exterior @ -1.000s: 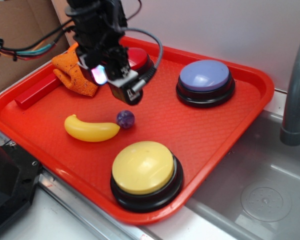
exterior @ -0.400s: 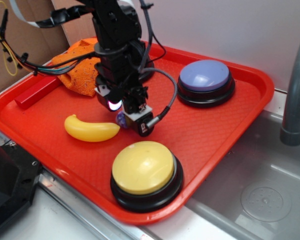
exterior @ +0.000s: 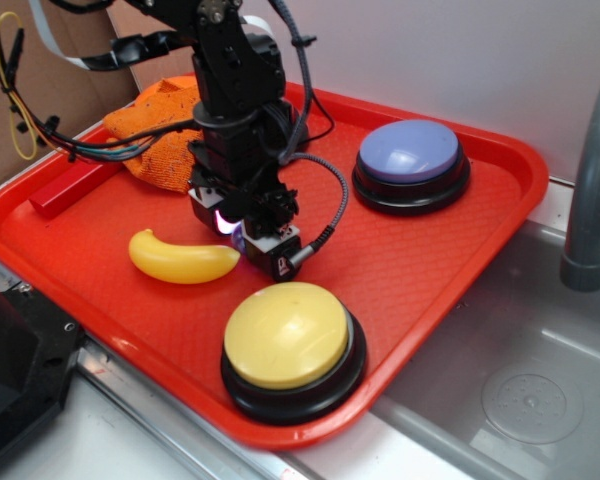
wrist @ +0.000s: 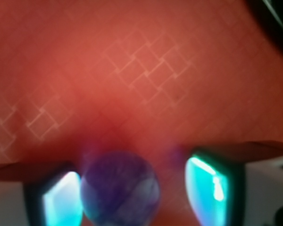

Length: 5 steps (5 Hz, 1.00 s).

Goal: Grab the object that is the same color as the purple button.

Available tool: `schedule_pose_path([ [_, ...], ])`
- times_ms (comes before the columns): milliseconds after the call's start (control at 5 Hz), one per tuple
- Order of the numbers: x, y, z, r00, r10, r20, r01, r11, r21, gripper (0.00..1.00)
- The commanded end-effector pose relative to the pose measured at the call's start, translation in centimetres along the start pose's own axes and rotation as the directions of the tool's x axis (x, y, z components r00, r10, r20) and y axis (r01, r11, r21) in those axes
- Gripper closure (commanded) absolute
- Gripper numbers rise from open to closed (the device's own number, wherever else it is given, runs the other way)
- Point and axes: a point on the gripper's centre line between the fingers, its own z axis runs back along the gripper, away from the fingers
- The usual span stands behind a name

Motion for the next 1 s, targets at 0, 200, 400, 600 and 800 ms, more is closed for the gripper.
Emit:
schedule_pose_path([
  [0, 1.0, 0.4, 2.0, 1.000, 0.015, 0.022, -0.015, 1.000, -0.008, 1.00],
  [200, 2.1, 1.1, 6.8, 0.998, 0.052, 0.021, -0.051, 0.998, -0.031, 1.00],
  [400, 2.5, 2.2, 10.8, 0.992, 0.112, 0.051, -0.110, 0.993, -0.048, 1.00],
  [600, 1.7, 3.7, 15.2, 0.974, 0.192, 0.116, -0.180, 0.978, -0.109, 1.00],
  [800, 0.8, 4.8, 17.2, 0.955, 0.247, 0.167, -0.227, 0.965, -0.129, 1.00],
])
